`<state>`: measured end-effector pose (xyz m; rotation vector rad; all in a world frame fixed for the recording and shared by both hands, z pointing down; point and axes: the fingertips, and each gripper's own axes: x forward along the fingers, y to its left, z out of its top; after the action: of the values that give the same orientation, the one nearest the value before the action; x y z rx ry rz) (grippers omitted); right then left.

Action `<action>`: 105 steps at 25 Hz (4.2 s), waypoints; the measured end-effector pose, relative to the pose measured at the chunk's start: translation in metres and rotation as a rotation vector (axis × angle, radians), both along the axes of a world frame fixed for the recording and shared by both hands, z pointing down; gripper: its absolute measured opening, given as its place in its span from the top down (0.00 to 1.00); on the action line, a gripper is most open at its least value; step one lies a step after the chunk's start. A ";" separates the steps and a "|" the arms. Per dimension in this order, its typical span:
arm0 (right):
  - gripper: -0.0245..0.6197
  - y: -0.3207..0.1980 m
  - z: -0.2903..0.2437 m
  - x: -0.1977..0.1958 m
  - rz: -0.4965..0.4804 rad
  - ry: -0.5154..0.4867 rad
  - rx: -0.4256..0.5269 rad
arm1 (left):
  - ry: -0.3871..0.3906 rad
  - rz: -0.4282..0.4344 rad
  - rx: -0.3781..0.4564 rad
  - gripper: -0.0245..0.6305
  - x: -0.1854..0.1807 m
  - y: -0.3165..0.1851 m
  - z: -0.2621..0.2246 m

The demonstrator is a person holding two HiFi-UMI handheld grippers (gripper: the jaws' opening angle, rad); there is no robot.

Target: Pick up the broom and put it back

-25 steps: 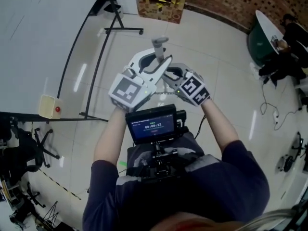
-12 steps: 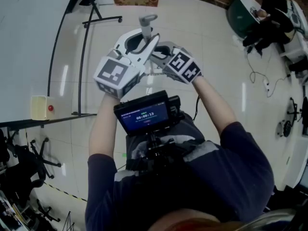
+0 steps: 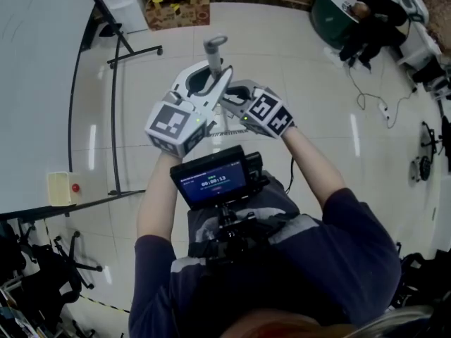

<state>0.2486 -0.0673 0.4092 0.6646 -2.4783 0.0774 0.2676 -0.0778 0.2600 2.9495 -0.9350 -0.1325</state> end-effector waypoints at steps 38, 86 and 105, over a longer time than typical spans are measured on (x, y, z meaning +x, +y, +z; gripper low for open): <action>0.82 -0.014 -0.001 0.125 -0.279 -0.170 -0.082 | -0.054 -0.181 -0.060 0.81 0.118 -0.023 0.007; 0.79 -0.007 0.045 -0.148 -0.431 -0.054 -0.125 | 0.143 -0.403 -0.138 0.81 -0.178 0.011 0.059; 0.79 -0.004 0.076 -0.316 -0.827 -0.012 -0.243 | 0.105 -0.752 -0.209 0.81 -0.344 0.006 0.089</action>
<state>-0.0675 -0.0709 0.4854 -0.4772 -2.5016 0.0616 -0.0761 -0.0715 0.3493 2.2362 -1.8462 -0.1927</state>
